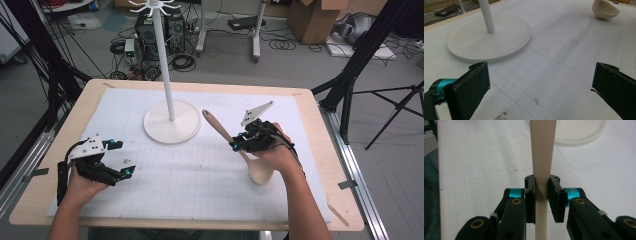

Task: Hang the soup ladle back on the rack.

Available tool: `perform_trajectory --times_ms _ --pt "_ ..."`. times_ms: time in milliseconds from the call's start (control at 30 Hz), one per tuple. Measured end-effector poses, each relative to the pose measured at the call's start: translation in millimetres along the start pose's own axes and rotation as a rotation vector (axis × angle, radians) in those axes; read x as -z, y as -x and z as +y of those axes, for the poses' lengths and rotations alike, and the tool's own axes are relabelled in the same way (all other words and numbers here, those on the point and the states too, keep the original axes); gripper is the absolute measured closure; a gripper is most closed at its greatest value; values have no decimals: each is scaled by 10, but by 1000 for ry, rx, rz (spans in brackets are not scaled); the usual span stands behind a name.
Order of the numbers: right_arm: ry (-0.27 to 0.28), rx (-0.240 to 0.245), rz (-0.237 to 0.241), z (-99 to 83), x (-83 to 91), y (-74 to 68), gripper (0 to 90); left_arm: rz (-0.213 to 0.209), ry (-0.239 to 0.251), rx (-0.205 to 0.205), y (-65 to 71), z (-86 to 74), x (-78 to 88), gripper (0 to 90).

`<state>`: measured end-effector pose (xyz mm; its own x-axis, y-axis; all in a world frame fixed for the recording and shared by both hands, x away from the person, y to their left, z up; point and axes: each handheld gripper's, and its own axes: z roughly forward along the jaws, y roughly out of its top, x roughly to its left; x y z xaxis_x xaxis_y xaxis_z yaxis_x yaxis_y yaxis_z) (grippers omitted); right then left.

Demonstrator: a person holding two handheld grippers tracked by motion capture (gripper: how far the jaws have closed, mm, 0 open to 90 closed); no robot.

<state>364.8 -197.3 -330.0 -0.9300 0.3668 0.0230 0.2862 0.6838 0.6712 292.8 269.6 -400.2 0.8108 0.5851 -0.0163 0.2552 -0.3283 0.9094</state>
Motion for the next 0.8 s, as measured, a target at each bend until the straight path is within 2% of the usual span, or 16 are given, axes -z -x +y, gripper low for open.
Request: perform_trajectory --times_ms 100,333,667,800 --pt "-6 28 7 143 38 -7 774 1 0 0 -5 0 9 17" --pt "27 71 42 386 96 -3 774 0 6 0 -9 3 23 17" --pt "50 100 63 662 190 81 773 2 5 1 -14 3 31 17" --pt "59 114 57 777 256 96 773 1 5 0 -17 2 32 17"
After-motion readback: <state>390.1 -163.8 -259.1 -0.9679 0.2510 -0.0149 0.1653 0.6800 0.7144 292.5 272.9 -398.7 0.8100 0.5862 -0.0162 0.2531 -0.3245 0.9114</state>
